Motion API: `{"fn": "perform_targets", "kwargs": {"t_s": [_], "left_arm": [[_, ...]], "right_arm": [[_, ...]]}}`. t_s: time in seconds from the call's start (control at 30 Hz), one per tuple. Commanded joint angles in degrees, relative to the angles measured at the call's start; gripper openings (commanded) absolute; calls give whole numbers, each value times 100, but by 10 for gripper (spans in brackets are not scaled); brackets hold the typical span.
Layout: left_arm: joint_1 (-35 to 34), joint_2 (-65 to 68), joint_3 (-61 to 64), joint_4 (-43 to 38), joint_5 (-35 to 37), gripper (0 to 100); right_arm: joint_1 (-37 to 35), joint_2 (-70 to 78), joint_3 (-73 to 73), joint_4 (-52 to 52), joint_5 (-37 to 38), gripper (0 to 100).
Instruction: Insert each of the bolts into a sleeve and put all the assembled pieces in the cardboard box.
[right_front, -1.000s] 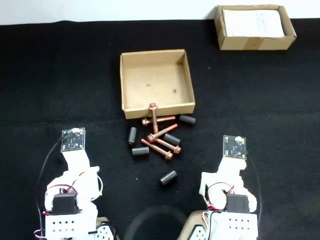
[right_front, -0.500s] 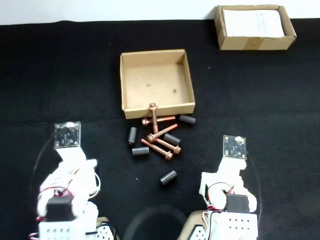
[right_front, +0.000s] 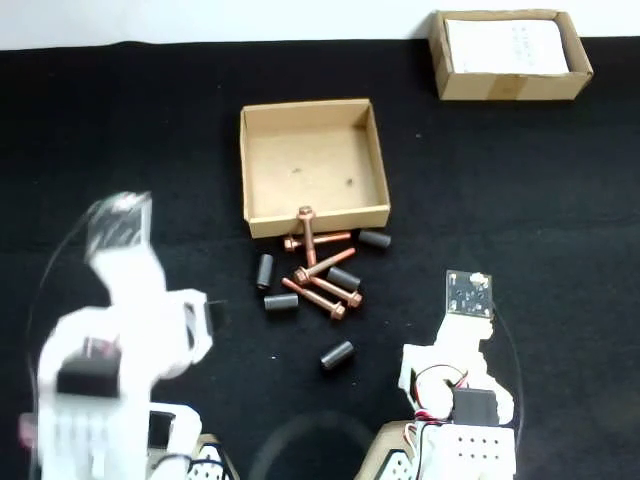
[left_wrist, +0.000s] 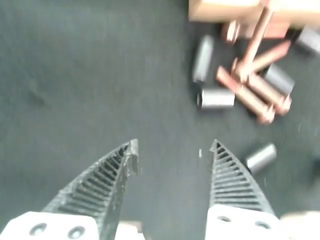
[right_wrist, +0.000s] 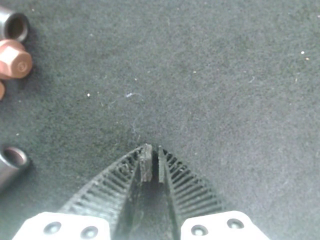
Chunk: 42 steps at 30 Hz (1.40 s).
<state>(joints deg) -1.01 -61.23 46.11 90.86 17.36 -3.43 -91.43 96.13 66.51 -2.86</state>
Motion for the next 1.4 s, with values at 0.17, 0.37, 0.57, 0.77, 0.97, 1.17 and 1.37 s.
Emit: {"fn": "perform_targets", "kwargs": {"t_s": [0.17,0.37,0.57,0.77,0.97,1.17,1.37], "left_arm": [[321,2466,-444,352,53,234],[321,2835,-444,308,53,234],[312,2835,-479,299,35,234],[286,2826,-453,105,44,234],[295,2826,-444,-35,26,234],[295,2862,-435,-510,35,234],[295,2862,-409,-879,44,234]], "right_arm": [[22,-13,418,22,0,29],[22,-13,418,22,0,29],[-505,-22,277,-488,-35,34],[277,-4,-1490,136,-554,178],[66,233,-3802,1771,-800,347],[-57,2290,-5182,2800,-844,307],[-48,4602,-7046,3459,-818,300]]}}
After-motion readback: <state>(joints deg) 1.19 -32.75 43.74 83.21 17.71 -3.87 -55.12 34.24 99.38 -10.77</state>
